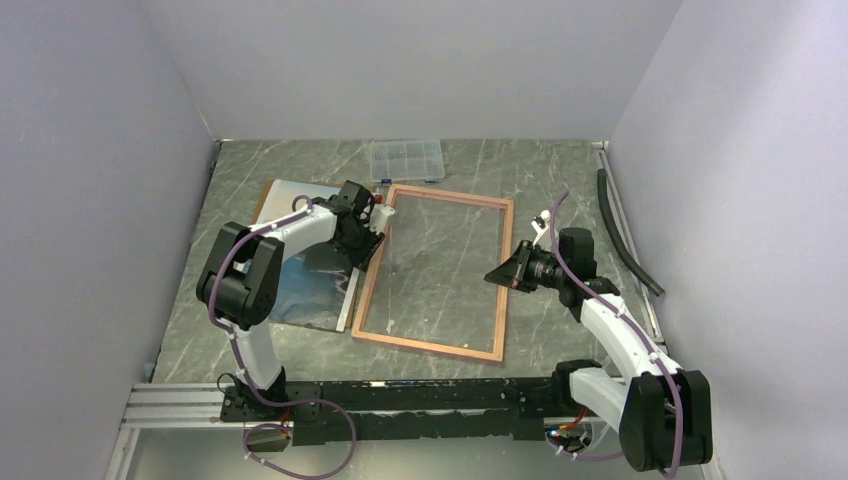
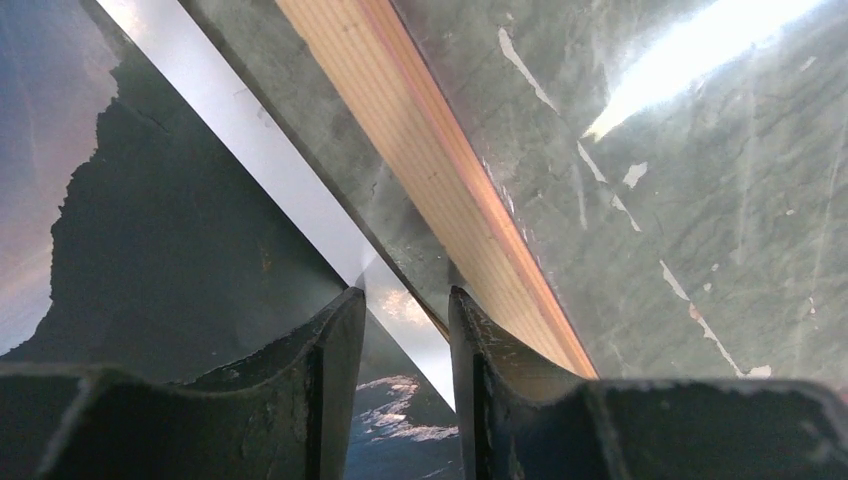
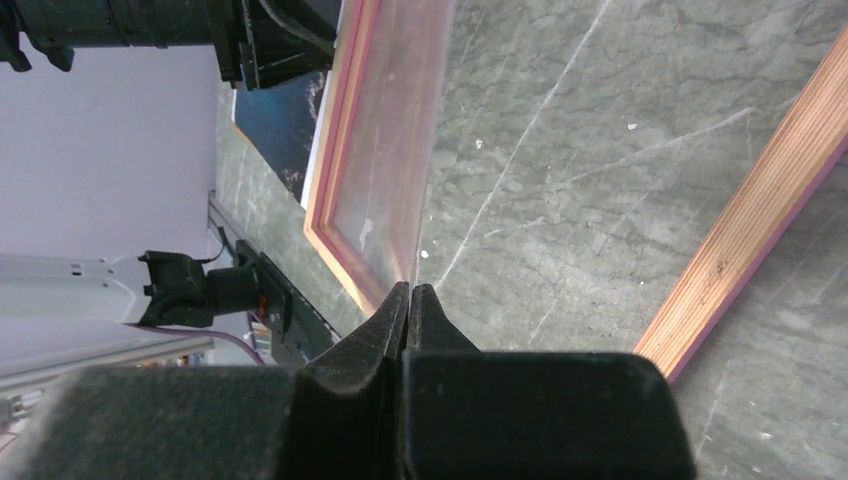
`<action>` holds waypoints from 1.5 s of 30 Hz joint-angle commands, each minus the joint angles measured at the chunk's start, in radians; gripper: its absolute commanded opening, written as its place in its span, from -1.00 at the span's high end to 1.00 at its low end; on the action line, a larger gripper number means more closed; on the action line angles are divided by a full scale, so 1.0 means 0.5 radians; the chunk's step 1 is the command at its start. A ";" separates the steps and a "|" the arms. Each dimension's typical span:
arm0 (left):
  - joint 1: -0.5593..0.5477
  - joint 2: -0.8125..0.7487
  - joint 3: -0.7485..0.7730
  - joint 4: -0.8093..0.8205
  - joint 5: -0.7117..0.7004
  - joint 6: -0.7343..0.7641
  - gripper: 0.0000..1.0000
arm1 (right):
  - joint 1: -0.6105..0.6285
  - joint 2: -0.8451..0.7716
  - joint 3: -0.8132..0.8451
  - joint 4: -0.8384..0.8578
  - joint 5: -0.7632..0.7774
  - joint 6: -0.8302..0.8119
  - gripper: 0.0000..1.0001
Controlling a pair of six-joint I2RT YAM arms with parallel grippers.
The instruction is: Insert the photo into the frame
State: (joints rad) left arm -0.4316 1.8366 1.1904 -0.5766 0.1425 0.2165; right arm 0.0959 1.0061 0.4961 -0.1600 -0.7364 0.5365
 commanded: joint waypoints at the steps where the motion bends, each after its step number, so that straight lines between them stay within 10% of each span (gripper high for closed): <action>1: -0.036 0.045 -0.078 -0.059 0.138 -0.010 0.17 | 0.001 0.000 -0.032 0.261 -0.069 0.123 1.00; 45: -0.041 0.043 -0.005 -0.168 0.313 -0.034 0.52 | 0.024 -0.245 -0.347 1.166 -0.254 1.064 1.00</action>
State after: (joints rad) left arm -0.4316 1.8362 1.1915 -0.6106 0.2272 0.2153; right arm 0.1017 0.8825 0.3237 0.2806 -0.8242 1.0267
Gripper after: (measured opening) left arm 0.245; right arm 0.010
